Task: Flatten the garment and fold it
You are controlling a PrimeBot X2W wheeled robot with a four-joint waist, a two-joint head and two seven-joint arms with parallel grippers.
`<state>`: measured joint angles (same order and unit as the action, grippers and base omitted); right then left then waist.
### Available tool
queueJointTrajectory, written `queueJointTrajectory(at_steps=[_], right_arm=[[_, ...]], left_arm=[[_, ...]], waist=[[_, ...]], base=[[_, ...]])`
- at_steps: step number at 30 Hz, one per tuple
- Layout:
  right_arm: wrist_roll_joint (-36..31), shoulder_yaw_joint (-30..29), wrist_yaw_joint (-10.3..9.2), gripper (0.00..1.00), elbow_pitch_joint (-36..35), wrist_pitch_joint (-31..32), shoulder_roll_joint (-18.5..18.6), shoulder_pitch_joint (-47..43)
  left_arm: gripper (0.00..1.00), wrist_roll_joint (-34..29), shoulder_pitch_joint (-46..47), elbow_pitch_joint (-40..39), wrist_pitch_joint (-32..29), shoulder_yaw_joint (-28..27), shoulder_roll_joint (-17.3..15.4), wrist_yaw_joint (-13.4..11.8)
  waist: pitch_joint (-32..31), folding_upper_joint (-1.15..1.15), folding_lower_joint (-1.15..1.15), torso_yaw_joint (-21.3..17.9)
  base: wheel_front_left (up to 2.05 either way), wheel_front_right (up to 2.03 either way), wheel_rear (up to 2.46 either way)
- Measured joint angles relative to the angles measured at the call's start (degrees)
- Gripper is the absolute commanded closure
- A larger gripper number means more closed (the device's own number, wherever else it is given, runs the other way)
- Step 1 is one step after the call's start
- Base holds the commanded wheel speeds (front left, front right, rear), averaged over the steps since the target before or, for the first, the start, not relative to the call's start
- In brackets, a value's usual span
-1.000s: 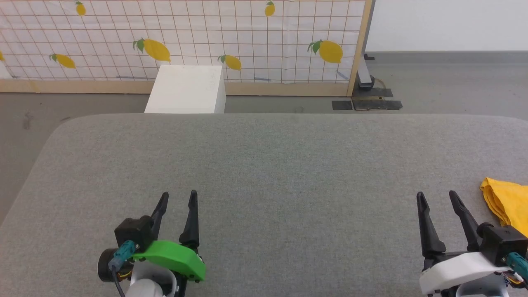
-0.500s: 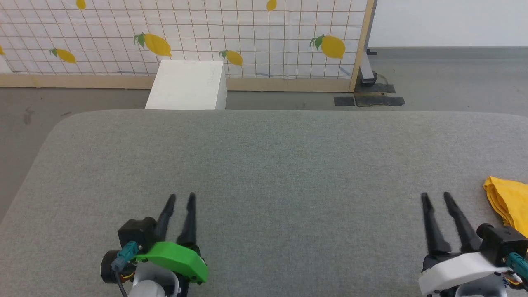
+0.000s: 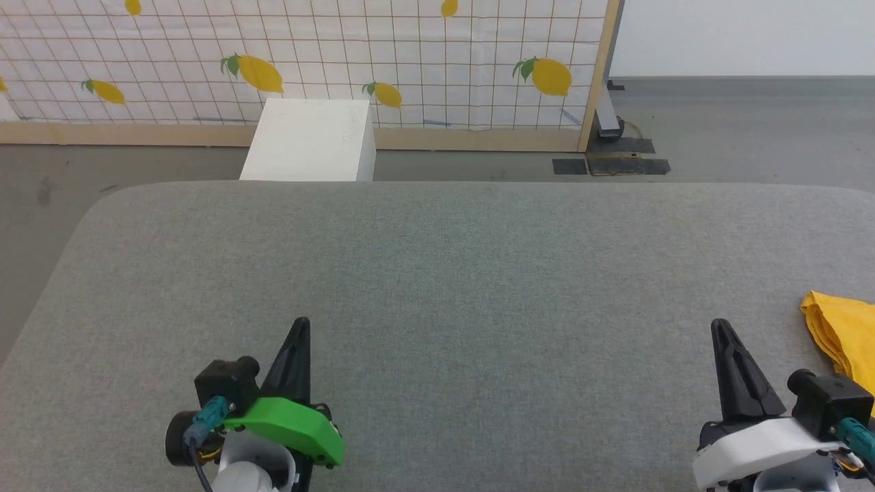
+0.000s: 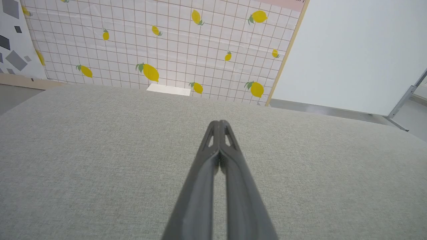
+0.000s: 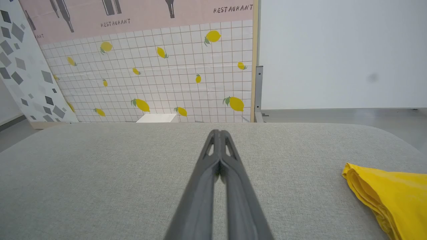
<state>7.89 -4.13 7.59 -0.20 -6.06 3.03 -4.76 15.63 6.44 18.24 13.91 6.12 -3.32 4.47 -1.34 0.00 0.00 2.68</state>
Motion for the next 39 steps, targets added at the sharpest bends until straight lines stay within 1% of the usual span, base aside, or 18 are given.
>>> queueJointTrajectory(at_steps=[39], right_arm=[[-2.44, 1.35, 0.00, 1.00, 0.01, 2.03, -0.01, 0.93]], left_arm=[[1.00, -4.69, -1.70, -6.11, -4.79, -1.99, 0.01, -1.26]], waist=[[0.46, 0.00, 0.00, -0.93]], base=[[0.00, 0.00, 0.00]])
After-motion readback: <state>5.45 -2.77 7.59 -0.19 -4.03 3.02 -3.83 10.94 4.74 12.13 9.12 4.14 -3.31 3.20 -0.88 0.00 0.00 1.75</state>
